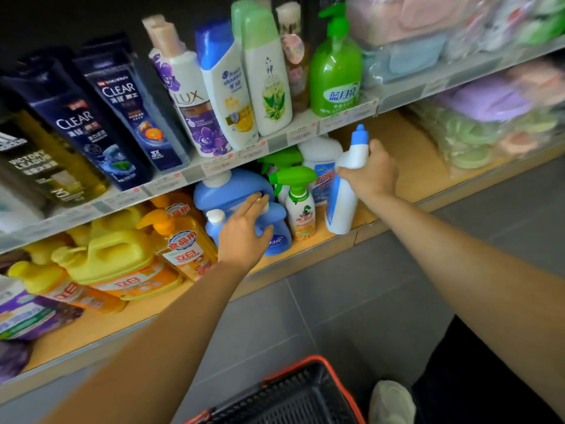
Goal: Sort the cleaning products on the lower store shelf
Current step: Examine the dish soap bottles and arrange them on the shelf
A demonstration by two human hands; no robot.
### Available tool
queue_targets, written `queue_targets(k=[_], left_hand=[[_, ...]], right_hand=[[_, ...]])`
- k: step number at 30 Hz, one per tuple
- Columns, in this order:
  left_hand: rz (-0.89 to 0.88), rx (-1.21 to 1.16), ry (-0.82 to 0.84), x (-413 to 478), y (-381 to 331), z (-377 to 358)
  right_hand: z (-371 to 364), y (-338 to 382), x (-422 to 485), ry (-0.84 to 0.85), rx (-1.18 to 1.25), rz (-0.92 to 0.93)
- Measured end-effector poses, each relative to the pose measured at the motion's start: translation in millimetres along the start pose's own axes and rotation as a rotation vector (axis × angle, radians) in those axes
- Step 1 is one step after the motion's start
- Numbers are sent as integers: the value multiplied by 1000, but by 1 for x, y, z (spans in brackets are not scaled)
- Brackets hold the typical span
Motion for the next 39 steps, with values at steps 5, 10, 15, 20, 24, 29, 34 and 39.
queue_targets(k=[5,10,15,20,24,29,34,39], left_hand=[[0,-16,-4,0,5,-2],[9,-21,4,0,8,-3],[2,-13,6,-1,10,-3],[-1,-18,3,-5,9,-3],[-9,-21,14,-7,9,-3],[-3,-26,10,-9,8,-3],[-11,-4,24,-5,5,-4],[-48,69,110,-1,4,-6]], right_hand=[[-28,-3,-5,340,184,-138],[-22,-7,-6,627,239,-99],[-10,0,-7,331,-52,171],[-18,-10,-15,370,-98,212],[-11,-19,-7,482,107,185],[-19,-15,-24,94,-28,255],[-29,-12,-41,-100,-150,216],[-27,-18,-33,74,-70,213]])
Point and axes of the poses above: each hand's wrist, its own x-axis towards the middle knuckle, its own z-axis out of the back of the hand, y = z × x, the point moved 5 cm from there along x, towards the middle knuckle, and after that the axes turned 9 degrees about x, right-handed, at the moved point
